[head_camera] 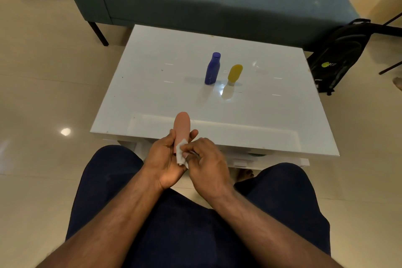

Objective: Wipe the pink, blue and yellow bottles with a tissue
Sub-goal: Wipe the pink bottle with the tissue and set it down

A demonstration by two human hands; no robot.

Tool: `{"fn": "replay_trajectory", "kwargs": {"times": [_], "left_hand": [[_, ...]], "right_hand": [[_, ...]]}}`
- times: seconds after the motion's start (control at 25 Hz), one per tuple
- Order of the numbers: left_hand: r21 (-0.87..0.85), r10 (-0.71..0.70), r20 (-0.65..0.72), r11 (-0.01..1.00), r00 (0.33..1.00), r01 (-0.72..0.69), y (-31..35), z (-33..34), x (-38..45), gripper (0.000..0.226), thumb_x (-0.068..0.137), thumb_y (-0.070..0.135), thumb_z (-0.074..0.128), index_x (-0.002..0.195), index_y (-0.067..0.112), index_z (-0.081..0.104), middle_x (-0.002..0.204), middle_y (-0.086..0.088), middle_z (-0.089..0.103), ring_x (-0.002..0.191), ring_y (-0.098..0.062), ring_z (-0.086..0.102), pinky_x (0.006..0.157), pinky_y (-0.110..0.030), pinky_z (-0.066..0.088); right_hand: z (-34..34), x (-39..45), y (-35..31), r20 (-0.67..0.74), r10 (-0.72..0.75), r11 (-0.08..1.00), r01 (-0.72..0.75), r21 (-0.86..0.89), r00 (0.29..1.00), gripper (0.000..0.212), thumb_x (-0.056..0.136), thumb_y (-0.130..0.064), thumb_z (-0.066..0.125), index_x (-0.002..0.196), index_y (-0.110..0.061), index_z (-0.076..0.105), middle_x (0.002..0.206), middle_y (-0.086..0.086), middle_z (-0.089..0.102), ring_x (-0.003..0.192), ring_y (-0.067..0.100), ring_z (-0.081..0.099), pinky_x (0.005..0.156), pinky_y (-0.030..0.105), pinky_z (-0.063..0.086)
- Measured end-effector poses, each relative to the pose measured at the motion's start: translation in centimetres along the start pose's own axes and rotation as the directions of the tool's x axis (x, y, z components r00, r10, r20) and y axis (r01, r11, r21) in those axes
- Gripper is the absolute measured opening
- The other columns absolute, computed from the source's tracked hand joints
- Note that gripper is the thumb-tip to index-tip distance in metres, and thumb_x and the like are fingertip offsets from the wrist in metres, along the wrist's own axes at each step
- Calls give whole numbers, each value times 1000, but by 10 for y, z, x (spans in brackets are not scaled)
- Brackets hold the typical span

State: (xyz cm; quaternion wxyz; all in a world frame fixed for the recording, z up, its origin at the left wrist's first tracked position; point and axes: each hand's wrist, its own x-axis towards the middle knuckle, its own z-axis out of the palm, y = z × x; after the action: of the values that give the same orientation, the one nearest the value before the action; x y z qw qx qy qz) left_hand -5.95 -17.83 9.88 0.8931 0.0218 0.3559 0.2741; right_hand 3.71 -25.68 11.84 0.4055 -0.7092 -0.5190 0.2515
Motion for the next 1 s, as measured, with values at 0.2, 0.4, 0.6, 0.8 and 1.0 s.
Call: {"fn": "replay_trajectory", "kwargs": {"times": [0.2, 0.4, 0.6, 0.8, 1.0], "left_hand": [[185, 29, 20, 982, 999, -32, -4, 3, -3, 53, 98, 35, 51, 140, 4, 54, 123, -16, 69, 108, -28, 67, 91, -42, 56], [171, 95, 28, 980, 995, -98, -3, 2, 2, 51, 101, 25, 51, 143, -3, 47, 124, -18, 67, 105, -27, 68, 95, -40, 56], [324, 21, 39, 946, 999, -33, -10, 3, -1, 40, 104, 21, 49, 138, -2, 51, 123, -23, 69, 110, -32, 71, 91, -47, 60], [388, 100, -81, 920, 992, -61, -9, 2, 10, 29, 104, 17, 53, 131, 7, 56, 129, -20, 61, 115, -30, 67, 96, -51, 56], [614, 186, -178, 788, 966, -38, -3, 7, 24, 27, 104, 25, 54, 129, 18, 61, 121, -13, 66, 103, -27, 59, 84, -39, 51]], "right_hand": [[-12, 24, 9, -108, 155, 987, -149, 59, 982, 17, 88, -11, 61, 97, -23, 69, 98, -11, 61, 93, -3, 56, 76, 5, 42], [-16, 18, 10, -74, 1, 999, -4, -38, 997, 18, 87, -4, 58, 95, -17, 68, 94, -7, 61, 93, 4, 56, 77, 11, 45], [-31, 42, 26, -130, 71, 995, -78, -56, 989, 19, 86, -6, 59, 92, -21, 69, 94, -11, 62, 86, -1, 56, 74, 7, 42], [-39, 60, 55, -64, 341, 901, -307, 308, 938, 16, 86, -13, 65, 88, -27, 73, 90, -10, 71, 83, 11, 66, 71, 32, 57], [-33, 65, 79, 122, 492, 663, -462, 589, 862, 17, 87, -6, 67, 93, -20, 74, 99, 6, 71, 85, 22, 68, 64, 30, 53]]}}
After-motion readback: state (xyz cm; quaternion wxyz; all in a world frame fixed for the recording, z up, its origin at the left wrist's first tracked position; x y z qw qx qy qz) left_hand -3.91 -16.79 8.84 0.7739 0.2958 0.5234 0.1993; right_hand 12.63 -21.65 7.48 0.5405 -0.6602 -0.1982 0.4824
